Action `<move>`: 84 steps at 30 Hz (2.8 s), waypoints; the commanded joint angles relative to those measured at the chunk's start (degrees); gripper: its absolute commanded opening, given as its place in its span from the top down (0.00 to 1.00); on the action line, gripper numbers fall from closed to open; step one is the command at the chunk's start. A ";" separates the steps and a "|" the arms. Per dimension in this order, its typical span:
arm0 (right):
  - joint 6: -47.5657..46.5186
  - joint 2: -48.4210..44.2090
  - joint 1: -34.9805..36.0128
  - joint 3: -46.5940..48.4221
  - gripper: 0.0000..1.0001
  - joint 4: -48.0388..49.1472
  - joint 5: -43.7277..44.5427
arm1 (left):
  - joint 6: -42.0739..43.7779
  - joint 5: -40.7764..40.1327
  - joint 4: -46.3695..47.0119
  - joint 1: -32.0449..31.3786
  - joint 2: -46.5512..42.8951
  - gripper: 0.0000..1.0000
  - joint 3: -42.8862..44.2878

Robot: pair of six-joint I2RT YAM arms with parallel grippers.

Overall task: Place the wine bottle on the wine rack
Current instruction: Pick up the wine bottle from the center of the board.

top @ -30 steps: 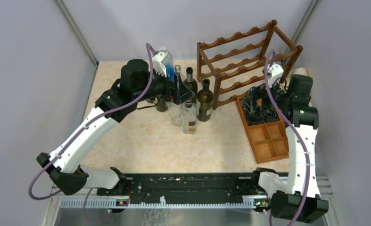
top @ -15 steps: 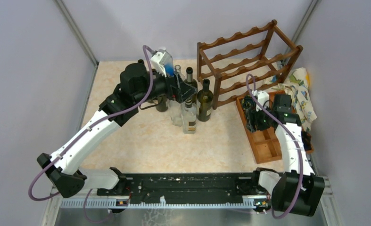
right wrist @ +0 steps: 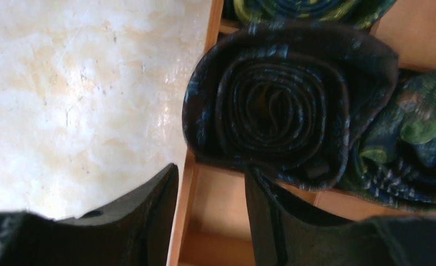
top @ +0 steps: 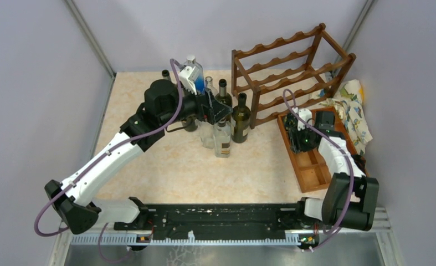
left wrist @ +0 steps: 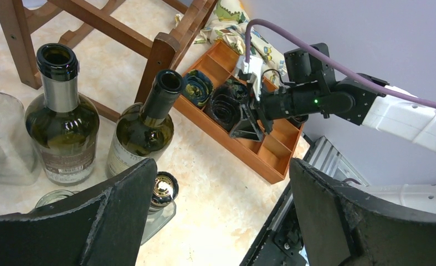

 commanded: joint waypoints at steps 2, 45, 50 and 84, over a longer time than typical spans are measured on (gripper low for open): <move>-1.59 5.06 2.74 0.30 0.54 4.41 0.64 | -0.73 -0.27 2.29 -0.10 -1.92 0.05 -1.04; -9.17 -9.95 3.65 2.54 0.30 -12.74 0.34 | 1.13 0.15 1.21 -0.11 -3.52 0.05 -1.59; -11.10 -11.35 3.61 8.17 0.16 -17.38 -7.20 | 3.68 -0.30 -4.50 -0.10 -1.22 0.08 2.78; 4.29 -14.26 -0.54 13.08 0.11 -11.40 -36.85 | 21.66 -13.88 -18.34 -8.45 16.84 0.12 23.08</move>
